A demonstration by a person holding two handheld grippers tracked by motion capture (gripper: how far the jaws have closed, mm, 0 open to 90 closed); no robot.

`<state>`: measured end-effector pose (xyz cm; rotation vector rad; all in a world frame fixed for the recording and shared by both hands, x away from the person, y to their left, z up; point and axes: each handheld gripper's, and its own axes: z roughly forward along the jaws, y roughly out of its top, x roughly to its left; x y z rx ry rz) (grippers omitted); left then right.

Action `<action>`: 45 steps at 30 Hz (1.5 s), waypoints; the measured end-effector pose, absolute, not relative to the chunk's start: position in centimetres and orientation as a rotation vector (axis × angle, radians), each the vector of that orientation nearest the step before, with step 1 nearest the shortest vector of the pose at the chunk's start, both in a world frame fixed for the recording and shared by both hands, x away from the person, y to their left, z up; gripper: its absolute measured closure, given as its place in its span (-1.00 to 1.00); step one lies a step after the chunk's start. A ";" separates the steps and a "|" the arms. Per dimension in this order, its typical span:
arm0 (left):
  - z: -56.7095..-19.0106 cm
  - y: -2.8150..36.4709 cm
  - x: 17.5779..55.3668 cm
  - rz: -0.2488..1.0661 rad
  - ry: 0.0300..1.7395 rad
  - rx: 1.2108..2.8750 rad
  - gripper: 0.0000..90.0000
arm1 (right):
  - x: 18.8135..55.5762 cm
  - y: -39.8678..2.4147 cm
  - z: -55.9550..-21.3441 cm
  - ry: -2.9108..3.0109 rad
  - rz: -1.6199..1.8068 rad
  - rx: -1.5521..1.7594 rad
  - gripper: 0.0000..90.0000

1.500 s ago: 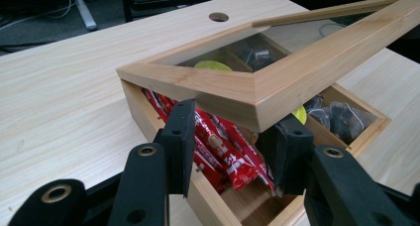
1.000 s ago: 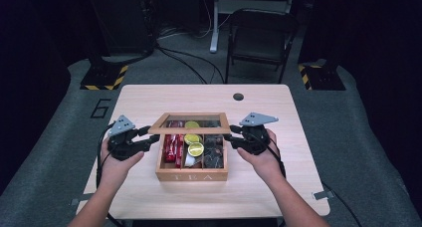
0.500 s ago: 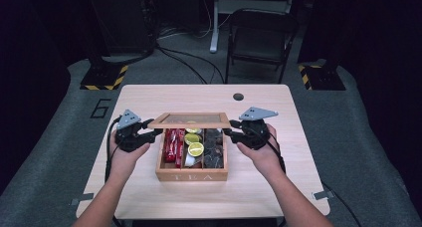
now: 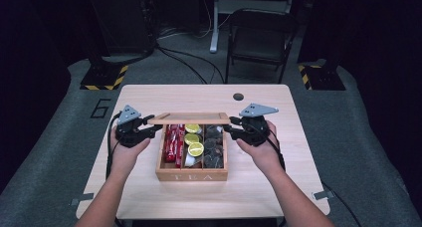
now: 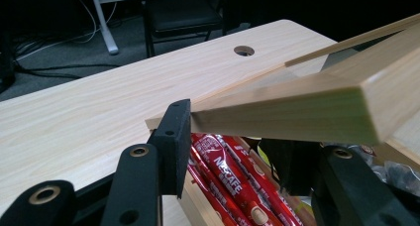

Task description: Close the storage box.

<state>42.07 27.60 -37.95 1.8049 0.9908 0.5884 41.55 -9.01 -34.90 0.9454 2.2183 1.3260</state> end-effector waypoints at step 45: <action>-37.8 27.5 42.7 0.617 0.987 1.772 0.27 | 42.7 -8.4 -34.4 2.181 1.318 0.956 0.28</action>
